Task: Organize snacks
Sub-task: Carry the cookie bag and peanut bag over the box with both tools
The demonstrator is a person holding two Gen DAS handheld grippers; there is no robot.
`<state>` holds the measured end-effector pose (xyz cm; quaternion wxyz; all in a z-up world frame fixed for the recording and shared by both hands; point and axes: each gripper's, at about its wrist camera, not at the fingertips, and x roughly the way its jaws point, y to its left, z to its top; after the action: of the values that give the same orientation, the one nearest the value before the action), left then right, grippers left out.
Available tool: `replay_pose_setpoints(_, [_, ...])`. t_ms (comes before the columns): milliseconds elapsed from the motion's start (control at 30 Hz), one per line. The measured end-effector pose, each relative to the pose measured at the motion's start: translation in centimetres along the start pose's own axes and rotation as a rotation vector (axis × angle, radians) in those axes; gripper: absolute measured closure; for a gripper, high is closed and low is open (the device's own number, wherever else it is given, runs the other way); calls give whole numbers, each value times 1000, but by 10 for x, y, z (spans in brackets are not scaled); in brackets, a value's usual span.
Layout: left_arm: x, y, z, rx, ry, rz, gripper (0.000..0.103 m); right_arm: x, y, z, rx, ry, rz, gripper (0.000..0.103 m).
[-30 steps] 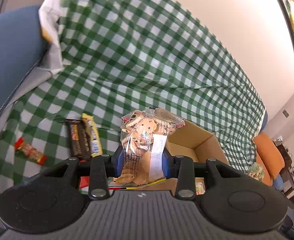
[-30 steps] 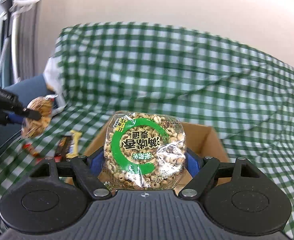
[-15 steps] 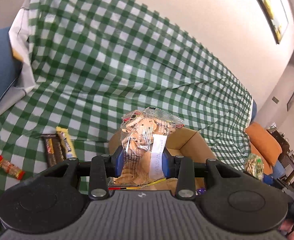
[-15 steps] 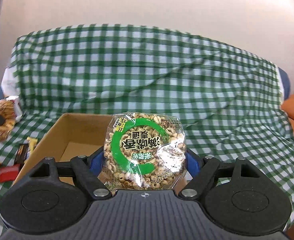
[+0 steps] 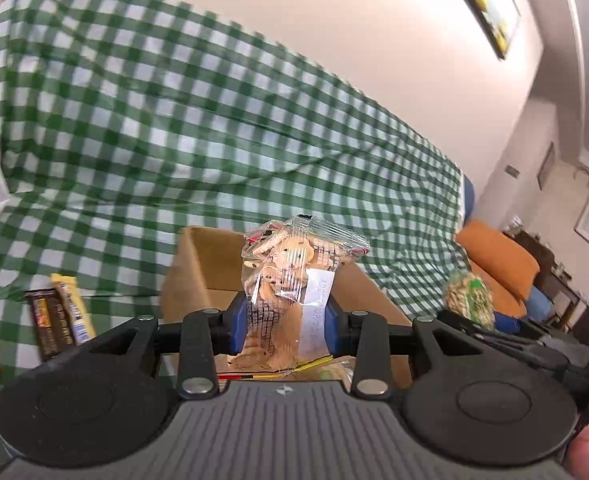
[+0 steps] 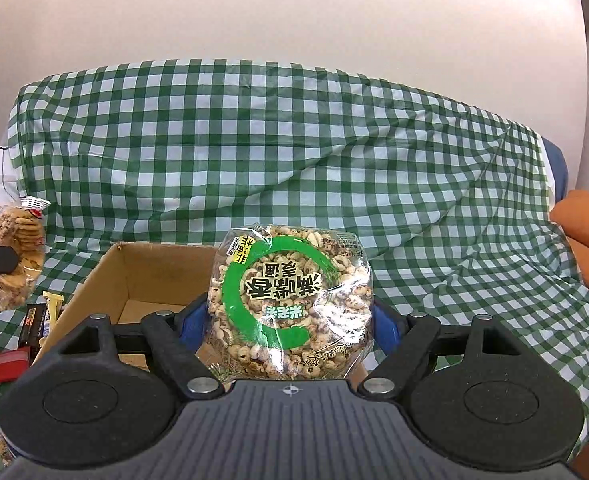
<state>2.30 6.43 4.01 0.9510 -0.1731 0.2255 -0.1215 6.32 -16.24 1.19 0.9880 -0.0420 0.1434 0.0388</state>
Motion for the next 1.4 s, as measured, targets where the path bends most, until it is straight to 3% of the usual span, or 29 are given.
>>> replay_pose_setpoints(467, [36, -43, -23, 173, 43, -46, 62, 4, 1, -2, 5, 12, -31, 22])
replay_pose_setpoints(1400, [38, -42, -27, 207, 67, -40, 62, 7, 4, -1, -19, 29, -25, 22])
